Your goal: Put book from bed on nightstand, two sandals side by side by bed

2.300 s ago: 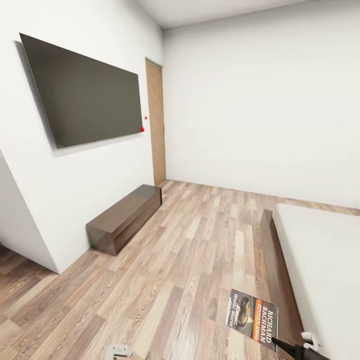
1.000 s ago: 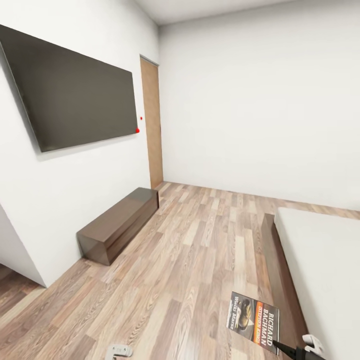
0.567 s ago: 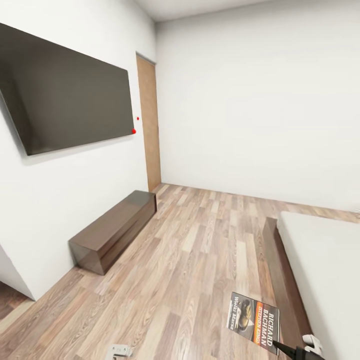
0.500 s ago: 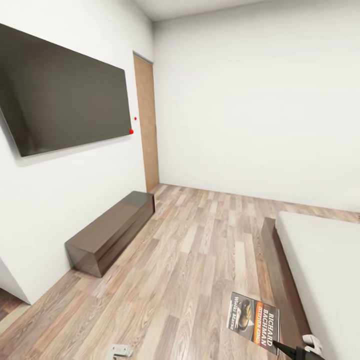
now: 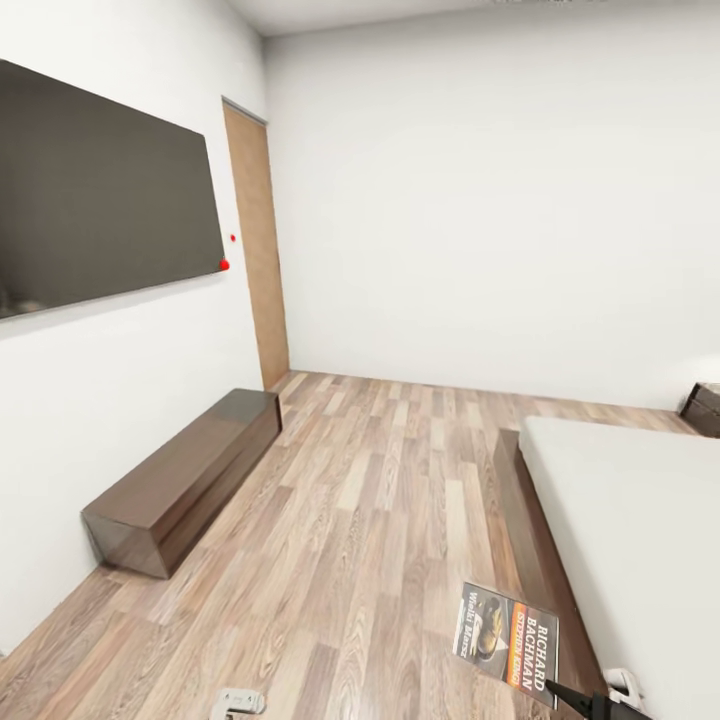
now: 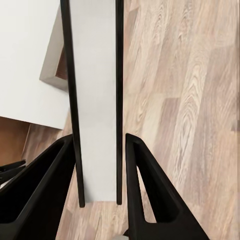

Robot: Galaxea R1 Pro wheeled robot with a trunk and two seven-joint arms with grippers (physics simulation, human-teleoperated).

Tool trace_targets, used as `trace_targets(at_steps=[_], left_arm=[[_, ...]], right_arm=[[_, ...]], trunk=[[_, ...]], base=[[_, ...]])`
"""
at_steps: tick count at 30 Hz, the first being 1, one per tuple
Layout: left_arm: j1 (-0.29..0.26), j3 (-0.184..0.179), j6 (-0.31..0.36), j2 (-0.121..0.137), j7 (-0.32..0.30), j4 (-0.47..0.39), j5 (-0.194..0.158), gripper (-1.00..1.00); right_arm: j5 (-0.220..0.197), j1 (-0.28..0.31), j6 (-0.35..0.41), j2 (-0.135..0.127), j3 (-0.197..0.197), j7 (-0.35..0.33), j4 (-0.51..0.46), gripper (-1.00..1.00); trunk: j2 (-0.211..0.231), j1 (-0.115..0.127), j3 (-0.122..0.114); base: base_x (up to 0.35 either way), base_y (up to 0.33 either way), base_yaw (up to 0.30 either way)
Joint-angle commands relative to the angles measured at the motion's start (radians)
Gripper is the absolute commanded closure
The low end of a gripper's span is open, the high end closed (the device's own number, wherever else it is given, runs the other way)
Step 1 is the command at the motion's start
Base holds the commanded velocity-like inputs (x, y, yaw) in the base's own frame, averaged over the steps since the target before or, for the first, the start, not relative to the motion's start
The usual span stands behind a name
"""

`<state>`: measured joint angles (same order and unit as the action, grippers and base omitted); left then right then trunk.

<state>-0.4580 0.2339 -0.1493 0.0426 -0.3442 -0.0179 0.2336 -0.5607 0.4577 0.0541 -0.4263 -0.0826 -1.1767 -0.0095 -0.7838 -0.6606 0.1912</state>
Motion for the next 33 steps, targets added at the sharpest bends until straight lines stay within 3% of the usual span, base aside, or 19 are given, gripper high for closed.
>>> trace_targets(at_steps=[1,18,28,33], left_arm=[[-0.001,0.008,-0.004,0.0,-0.003,0.001,0.01,-1.0],[-0.001,0.008,-0.004,0.0,-0.003,0.001,0.01,-1.0],[-0.001,0.008,-0.004,0.001,-0.001,0.0,0.014,-1.0],[0.004,0.001,-0.002,0.014,0.001,-0.001,0.02,-1.0]], right_arm=[[-0.01,0.001,0.006,0.0,-0.008,-0.003,0.0,1.0],[-0.01,0.001,0.006,0.0,-0.008,-0.003,0.0,1.0],[-0.01,0.001,0.006,0.0,-0.008,-0.003,0.0,1.0],[-0.01,0.001,0.006,0.0,-0.008,-0.002,0.0,1.0]], trunk=[[-0.001,0.0,0.001],[-0.001,0.0,0.001],[-0.001,0.0,0.001],[-0.001,0.0,0.001]], base=[[0.001,0.0,-0.223],[0.009,0.0,-0.188],[0.291,0.0,-0.004],[0.325,0.0,0.0]])
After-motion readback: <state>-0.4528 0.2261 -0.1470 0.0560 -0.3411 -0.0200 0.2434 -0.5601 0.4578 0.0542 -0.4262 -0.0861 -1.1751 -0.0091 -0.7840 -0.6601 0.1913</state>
